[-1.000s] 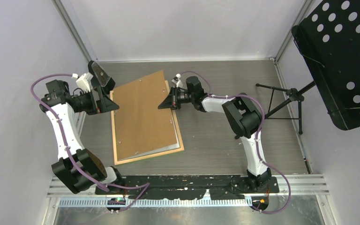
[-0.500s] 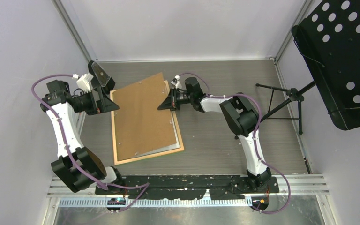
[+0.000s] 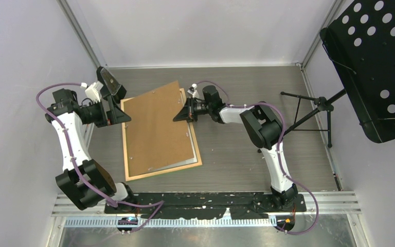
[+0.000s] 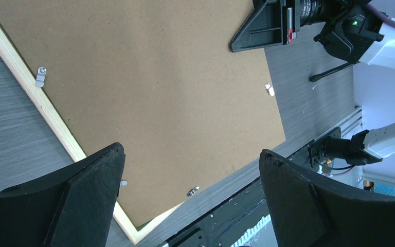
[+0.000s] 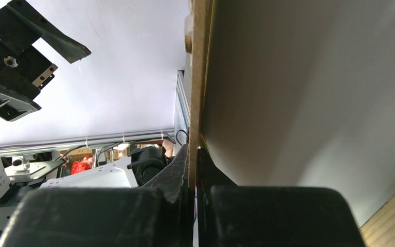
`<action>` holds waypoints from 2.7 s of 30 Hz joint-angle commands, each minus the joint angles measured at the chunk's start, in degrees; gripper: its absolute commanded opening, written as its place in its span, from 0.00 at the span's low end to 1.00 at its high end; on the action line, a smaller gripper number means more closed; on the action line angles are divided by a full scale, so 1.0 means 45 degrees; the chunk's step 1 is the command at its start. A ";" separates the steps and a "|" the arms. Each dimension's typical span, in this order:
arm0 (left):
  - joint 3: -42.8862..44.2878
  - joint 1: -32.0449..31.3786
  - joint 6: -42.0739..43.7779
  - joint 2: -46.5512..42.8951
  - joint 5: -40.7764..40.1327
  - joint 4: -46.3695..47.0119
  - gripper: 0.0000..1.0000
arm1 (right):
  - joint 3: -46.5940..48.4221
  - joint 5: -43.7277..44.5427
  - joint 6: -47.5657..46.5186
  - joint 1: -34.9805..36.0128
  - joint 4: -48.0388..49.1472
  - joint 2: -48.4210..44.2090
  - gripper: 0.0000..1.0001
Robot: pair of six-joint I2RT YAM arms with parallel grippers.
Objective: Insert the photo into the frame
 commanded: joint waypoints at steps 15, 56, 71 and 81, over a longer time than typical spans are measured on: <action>-0.0268 0.0050 0.0304 0.0113 -0.0048 0.0484 1.00 | 0.0697 -0.0832 0.1199 0.0165 0.2636 0.0452 0.05; -0.0439 0.0052 0.0408 0.0315 -0.0243 0.0530 1.00 | 0.1036 -0.0879 -0.0388 0.0170 0.0730 0.0994 0.11; -0.0860 0.0052 0.0358 0.0490 -0.0699 0.0902 1.00 | 0.1710 -0.0922 -0.1918 0.0142 -0.0900 0.1273 0.17; -0.1453 0.0047 0.0121 0.1018 -0.2956 0.2231 1.00 | 0.2401 -0.0507 -0.3562 0.0145 -0.2857 0.1370 0.34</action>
